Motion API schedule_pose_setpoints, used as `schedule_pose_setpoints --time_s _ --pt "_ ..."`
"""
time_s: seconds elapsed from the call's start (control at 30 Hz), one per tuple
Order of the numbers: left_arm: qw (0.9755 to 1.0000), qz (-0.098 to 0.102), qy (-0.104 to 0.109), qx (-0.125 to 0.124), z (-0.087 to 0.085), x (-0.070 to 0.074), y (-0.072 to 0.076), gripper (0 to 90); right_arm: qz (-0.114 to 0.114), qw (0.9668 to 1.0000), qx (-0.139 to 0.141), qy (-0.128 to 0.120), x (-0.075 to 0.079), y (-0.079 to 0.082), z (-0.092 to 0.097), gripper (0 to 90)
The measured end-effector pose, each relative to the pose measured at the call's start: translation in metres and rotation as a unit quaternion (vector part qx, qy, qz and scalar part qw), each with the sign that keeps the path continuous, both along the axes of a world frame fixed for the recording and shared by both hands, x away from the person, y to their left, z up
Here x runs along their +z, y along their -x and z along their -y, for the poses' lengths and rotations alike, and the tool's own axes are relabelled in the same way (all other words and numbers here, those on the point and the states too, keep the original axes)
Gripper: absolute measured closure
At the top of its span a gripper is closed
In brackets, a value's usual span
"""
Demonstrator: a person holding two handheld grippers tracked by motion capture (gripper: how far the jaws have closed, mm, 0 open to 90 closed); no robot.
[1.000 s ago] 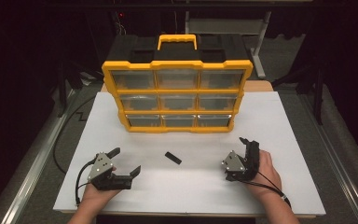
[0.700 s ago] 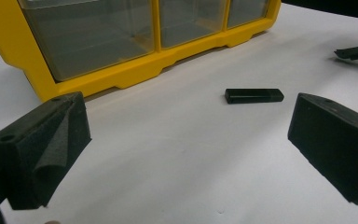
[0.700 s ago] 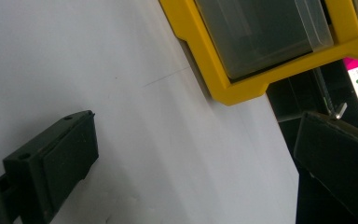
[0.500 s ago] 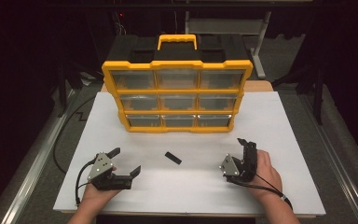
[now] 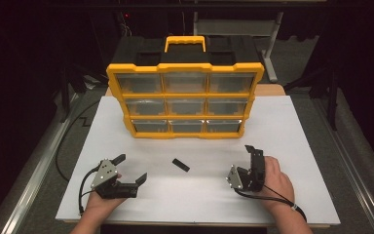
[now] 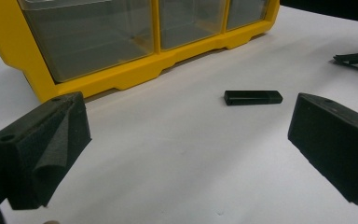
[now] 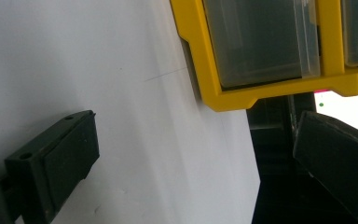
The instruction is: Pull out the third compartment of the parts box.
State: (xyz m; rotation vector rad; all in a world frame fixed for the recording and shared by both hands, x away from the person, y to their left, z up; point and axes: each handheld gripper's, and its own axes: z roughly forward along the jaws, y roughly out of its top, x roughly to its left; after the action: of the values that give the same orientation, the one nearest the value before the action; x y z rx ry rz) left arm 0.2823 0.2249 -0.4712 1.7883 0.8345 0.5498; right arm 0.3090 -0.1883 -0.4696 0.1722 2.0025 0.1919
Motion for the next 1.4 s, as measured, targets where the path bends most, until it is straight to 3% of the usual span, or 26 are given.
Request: schedule_pose_setpoints --time_s 0.43,0.6,1.07,1.4 --pt "0.9999 0.001 0.01 0.009 -0.002 0.001 -0.002 0.2 0.019 0.9988 0.004 0.046 -0.003 0.002 -0.006 6.1" --pt "0.9999 0.004 -0.003 0.011 -0.001 0.0 -0.002 0.2 0.031 0.9986 0.002 0.043 -0.004 0.002 -0.007 13.9" --pt "1.0 0.005 0.0 -0.001 -0.001 0.0 -0.002 0.2 0.056 0.9973 0.013 0.046 -0.008 0.001 -0.023 31.8" --pt "1.0 0.005 -0.001 -0.005 0.001 -0.001 -0.002 0.2 0.069 0.9966 0.011 0.043 -0.005 -0.002 -0.037 39.5"
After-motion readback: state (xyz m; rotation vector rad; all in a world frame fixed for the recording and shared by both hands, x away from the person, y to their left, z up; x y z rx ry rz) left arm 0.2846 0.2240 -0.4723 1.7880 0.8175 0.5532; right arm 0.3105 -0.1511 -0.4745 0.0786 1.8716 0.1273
